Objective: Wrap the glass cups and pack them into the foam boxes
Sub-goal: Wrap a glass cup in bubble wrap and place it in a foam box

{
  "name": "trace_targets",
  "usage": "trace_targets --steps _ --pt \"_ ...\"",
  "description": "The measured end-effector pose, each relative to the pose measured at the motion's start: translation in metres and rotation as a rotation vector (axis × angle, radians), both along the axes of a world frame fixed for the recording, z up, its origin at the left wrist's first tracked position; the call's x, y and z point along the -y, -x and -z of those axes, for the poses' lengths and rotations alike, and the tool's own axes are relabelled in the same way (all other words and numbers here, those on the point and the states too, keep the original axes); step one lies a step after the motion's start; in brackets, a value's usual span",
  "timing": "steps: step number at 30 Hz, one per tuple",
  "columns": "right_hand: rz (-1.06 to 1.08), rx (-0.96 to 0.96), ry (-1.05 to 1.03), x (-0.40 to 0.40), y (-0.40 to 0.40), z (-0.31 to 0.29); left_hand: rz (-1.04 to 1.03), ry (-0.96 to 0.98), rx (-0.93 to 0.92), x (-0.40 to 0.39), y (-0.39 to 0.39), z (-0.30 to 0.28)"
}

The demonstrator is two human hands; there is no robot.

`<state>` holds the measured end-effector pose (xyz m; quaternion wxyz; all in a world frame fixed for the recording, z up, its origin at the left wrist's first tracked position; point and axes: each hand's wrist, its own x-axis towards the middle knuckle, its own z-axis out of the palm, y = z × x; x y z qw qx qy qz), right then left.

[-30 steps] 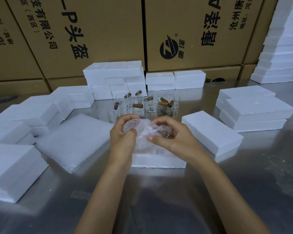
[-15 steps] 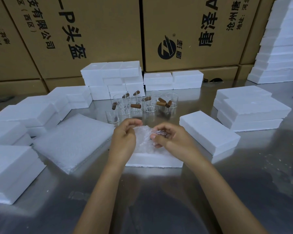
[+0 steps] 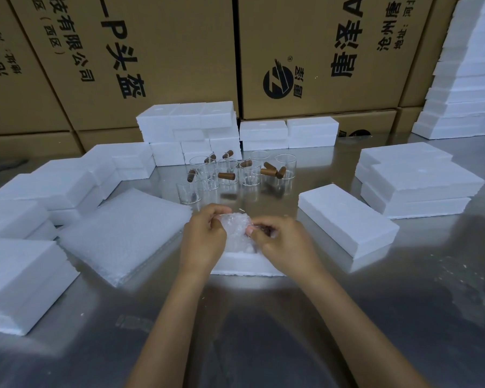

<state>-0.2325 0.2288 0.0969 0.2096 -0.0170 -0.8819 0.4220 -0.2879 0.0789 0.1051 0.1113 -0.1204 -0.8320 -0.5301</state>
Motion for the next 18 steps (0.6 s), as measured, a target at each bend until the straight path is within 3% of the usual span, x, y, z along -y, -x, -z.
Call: trace_targets --steps 15,18 --pt "0.021 -0.118 -0.175 -0.007 0.008 0.007 0.058 -0.001 0.05 0.001 0.007 0.006" --pt "0.028 -0.178 -0.09 -0.013 0.008 0.004 0.082 -0.037 0.046 0.003 0.007 0.006"
